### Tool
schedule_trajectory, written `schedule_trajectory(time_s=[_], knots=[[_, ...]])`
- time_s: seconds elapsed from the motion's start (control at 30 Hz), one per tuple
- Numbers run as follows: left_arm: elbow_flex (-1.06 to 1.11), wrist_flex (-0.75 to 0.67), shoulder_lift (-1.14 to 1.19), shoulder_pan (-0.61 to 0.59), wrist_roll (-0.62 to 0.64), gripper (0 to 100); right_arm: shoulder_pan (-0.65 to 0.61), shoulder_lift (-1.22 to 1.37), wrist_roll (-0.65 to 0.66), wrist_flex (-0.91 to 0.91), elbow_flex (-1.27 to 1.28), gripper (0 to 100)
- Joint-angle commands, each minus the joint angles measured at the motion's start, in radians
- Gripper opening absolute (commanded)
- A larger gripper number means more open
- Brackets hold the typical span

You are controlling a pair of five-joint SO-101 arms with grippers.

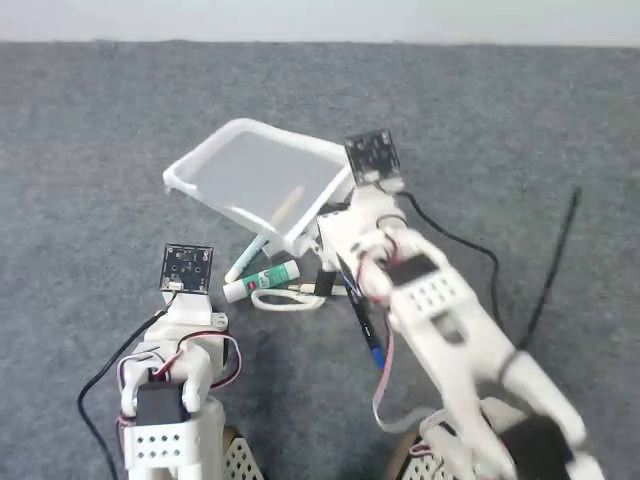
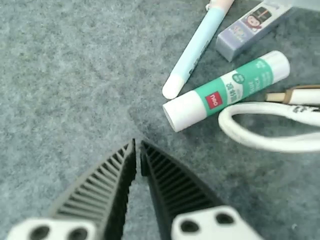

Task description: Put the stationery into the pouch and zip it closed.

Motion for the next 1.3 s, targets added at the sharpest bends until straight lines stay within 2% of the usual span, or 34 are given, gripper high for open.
schedule_trajectory(time_s=[0.0, 0.2, 0.4, 0.53, 0.63, 0.8, 1.03, 1.27], knots=[[-0.021, 0.005, -0.023, -0.003, 0.008, 1, 0.024, 0.177, -0.011, 0.111, -0.236, 0.9], [-0.021, 0.005, -0.023, -0.003, 0.008, 1, 0.024, 0.245, -0.014, 0.383, -0.448, 1.3], [-0.021, 0.005, -0.023, -0.003, 0.008, 1, 0.025, 0.245, -0.187, 0.685, -0.621, 17.8], [-0.021, 0.005, -0.023, -0.003, 0.008, 1, -0.012, 0.246, -0.203, 0.799, -0.692, 17.3], [-0.021, 0.005, -0.023, -0.003, 0.008, 1, -0.056, 0.257, -0.222, 0.817, -0.687, 15.1], [-0.021, 0.005, -0.023, -0.003, 0.008, 1, -0.067, 0.306, -0.341, 0.791, -0.66, 14.6], [-0.021, 0.005, -0.023, -0.003, 0.008, 1, -0.007, 0.476, -0.433, 0.688, -0.66, 14.5], [-0.021, 0.005, -0.023, -0.003, 0.008, 1, 0.036, 0.568, -0.448, 0.65, -0.675, 14.5]])
